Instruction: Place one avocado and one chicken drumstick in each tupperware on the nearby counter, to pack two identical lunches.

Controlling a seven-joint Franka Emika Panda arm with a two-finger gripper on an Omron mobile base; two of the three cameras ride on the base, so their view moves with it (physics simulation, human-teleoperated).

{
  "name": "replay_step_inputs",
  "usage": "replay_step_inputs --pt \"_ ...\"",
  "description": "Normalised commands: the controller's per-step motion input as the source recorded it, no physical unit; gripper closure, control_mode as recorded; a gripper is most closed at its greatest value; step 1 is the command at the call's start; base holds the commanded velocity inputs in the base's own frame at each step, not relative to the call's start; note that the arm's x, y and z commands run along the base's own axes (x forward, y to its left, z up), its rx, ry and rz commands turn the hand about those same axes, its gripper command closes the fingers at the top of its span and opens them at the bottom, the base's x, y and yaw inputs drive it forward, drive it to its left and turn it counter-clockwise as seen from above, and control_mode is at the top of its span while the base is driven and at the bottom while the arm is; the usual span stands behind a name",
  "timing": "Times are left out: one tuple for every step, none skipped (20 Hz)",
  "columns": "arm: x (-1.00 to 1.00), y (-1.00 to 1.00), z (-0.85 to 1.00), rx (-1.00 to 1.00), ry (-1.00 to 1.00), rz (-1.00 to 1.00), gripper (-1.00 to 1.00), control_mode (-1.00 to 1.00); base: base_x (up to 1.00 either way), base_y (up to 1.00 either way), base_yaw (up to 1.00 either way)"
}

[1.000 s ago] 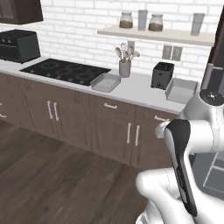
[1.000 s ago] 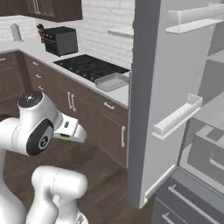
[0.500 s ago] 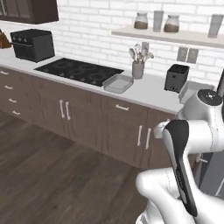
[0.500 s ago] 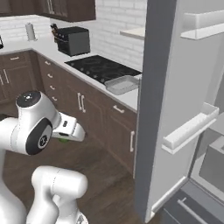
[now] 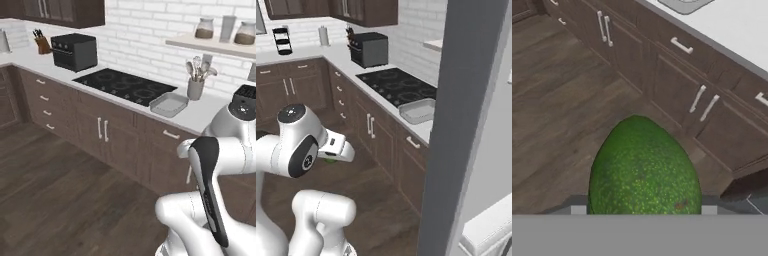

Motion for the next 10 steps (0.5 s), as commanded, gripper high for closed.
replay_step_inputs --pt "0.0 0.0 0.0 0.0 0.0 0.0 1.0 1.0 0.74 0.91 -0.05" --pt "0.0 0.0 0.0 0.0 0.0 0.0 1.0 1.0 0.78 0.89 -0.19" --pt "0.0 0.0 0.0 0.0 0.0 0.0 1.0 1.0 0.89 1.0 -0.31" --pt "0.0 0.0 0.0 0.0 0.0 0.0 1.0 1.0 0.91 1.0 -0.33" --pt "0.0 0.0 0.0 0.0 0.0 0.0 1.0 1.0 0.99 0.99 -0.33" --pt "0.0 0.0 0.0 0.0 0.0 0.0 1.0 1.0 1.0 0.99 -0.35" --pt "0.0 0.0 0.0 0.0 0.0 0.0 1.0 1.0 1.0 0.97 -0.41" --pt "0.0 0.0 0.0 0.0 0.0 0.0 1.0 1.0 1.0 0.89 -0.48" --pt "0.0 0.0 0.0 0.0 0.0 0.0 1.0 1.0 1.0 0.85 -0.55" --pt "0.0 0.0 0.0 0.0 0.0 0.0 1.0 1.0 1.0 0.81 -0.58"
